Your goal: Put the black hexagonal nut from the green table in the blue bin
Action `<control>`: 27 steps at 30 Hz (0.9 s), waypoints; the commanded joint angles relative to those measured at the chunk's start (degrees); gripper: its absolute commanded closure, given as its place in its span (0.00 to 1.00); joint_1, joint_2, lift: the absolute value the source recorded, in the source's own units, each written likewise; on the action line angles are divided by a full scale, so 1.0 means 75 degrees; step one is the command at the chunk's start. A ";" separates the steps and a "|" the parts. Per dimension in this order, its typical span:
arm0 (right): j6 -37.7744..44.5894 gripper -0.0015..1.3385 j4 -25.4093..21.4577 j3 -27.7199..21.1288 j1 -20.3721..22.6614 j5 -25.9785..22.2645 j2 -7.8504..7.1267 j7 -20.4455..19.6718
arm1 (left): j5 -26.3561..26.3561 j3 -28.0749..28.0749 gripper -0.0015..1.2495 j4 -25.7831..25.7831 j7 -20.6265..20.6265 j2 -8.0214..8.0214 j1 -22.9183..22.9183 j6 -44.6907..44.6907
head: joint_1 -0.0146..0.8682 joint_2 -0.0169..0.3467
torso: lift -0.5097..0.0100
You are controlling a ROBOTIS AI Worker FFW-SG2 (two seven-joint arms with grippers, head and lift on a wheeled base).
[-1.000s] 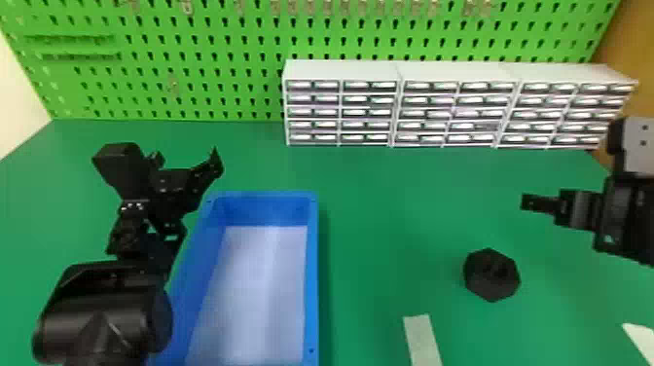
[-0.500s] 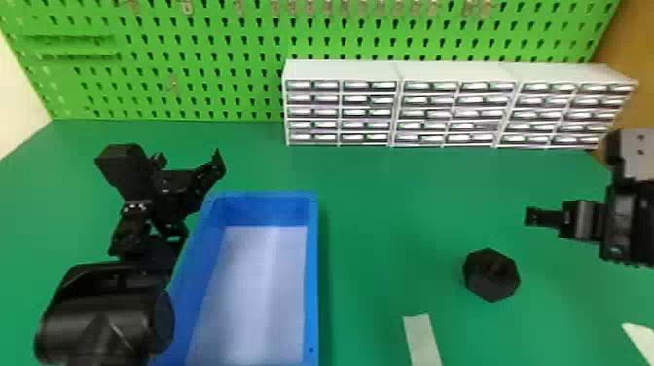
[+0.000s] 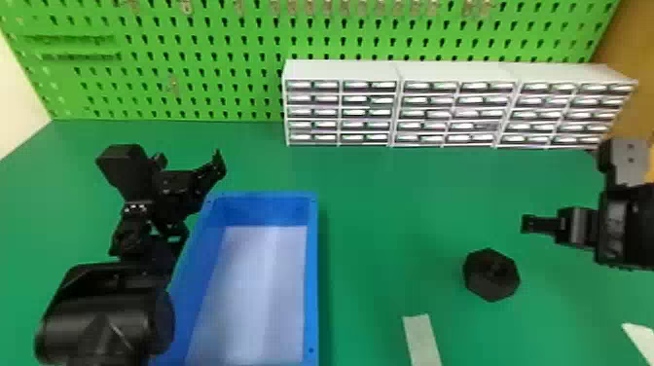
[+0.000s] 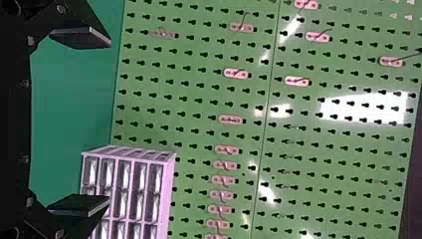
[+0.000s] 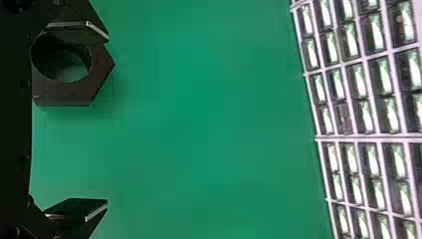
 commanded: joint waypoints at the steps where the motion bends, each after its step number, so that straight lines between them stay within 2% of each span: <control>1: 0.0011 0.10 0.0220 0.0054 0.0068 0.0000 0.0016 0.0000 | -0.0002 0.0011 0.14 0.0000 -0.0004 0.0000 0.0012 0.0000 | 0.79 0.19 | 0.79; 8: 0.0011 0.10 0.0502 0.0101 0.0162 0.0000 0.0051 0.0000 | -0.0002 -0.0001 0.14 0.0011 -0.0004 0.0000 0.0012 0.0000 | 0.79 0.19 | 0.79; 27: 0.0011 0.10 0.0713 0.0031 0.0408 -0.0105 0.0086 0.0000 | 0.0021 0.0023 0.14 0.0000 -0.0004 -0.0023 0.0023 -0.0012 | 0.79 0.19 | 0.79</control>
